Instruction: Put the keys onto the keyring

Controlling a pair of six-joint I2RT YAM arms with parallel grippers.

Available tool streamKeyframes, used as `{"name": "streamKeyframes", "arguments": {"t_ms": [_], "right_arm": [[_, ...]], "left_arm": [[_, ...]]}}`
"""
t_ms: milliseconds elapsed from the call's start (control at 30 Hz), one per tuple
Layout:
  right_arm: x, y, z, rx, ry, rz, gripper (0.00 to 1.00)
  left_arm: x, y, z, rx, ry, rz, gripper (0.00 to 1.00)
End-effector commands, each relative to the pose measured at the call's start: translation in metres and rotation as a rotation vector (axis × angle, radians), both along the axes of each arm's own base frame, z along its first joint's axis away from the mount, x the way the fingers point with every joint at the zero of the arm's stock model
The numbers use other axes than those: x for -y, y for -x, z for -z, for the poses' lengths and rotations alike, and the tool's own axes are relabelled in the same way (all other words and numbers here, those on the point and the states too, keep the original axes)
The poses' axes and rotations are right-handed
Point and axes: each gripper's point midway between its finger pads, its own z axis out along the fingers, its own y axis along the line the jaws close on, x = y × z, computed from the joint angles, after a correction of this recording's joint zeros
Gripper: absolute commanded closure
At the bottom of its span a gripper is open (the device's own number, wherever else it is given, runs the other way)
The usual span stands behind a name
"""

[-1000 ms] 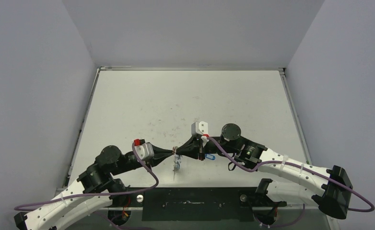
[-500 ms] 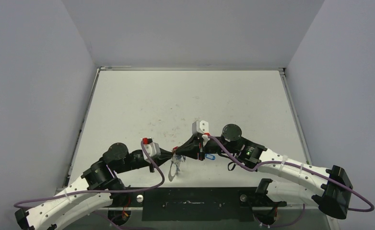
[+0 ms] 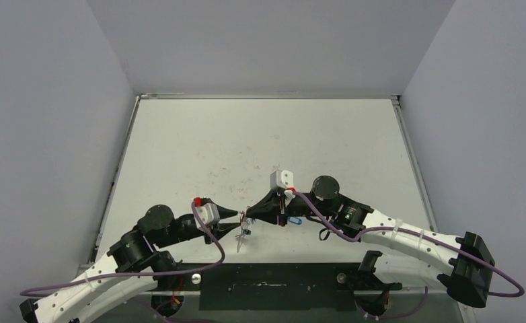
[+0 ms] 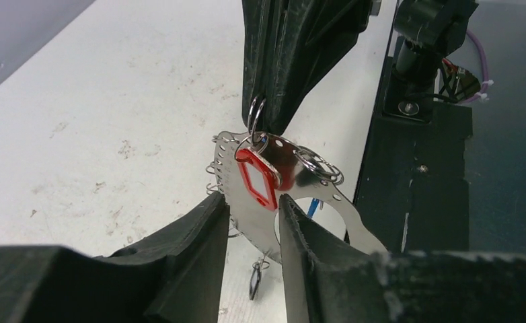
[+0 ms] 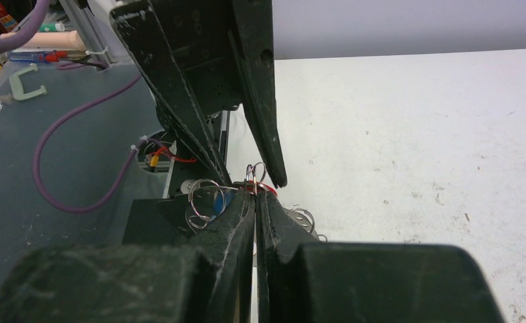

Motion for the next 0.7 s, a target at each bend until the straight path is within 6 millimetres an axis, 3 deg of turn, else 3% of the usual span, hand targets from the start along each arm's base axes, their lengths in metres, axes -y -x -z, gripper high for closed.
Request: {"name": "streamKeyframes", "arguments": {"t_ms": [0, 167, 267, 333, 533, 667], "right_arm": [[0.002, 0.002, -0.036, 0.074, -0.112, -0.011, 1.00], [0.002, 0.004, -0.037, 0.076, -0.115, -0.024, 1.00], [0.001, 0.006, -0.038, 0.075, -0.115, -0.034, 1.00], [0.001, 0.006, -0.037, 0.071, -0.113, -0.039, 1.00], [0.000, 0.006, -0.036, 0.073, -0.111, -0.041, 1.00], [-0.001, 0.006, -0.036, 0.069, -0.110, -0.043, 1.00]], "left_arm": [[-0.007, 0.003, -0.044, 0.094, 0.108, -0.010, 0.66], [-0.011, 0.004, -0.061, 0.146, 0.158, -0.014, 0.64], [-0.010, 0.003, -0.068, 0.167, 0.174, -0.011, 0.77], [-0.007, 0.003, -0.073, 0.182, 0.182, 0.000, 0.81], [-0.003, -0.001, -0.076, 0.184, 0.158, -0.001, 0.77], [0.003, -0.002, -0.071, 0.165, 0.142, 0.013, 0.69]]}}
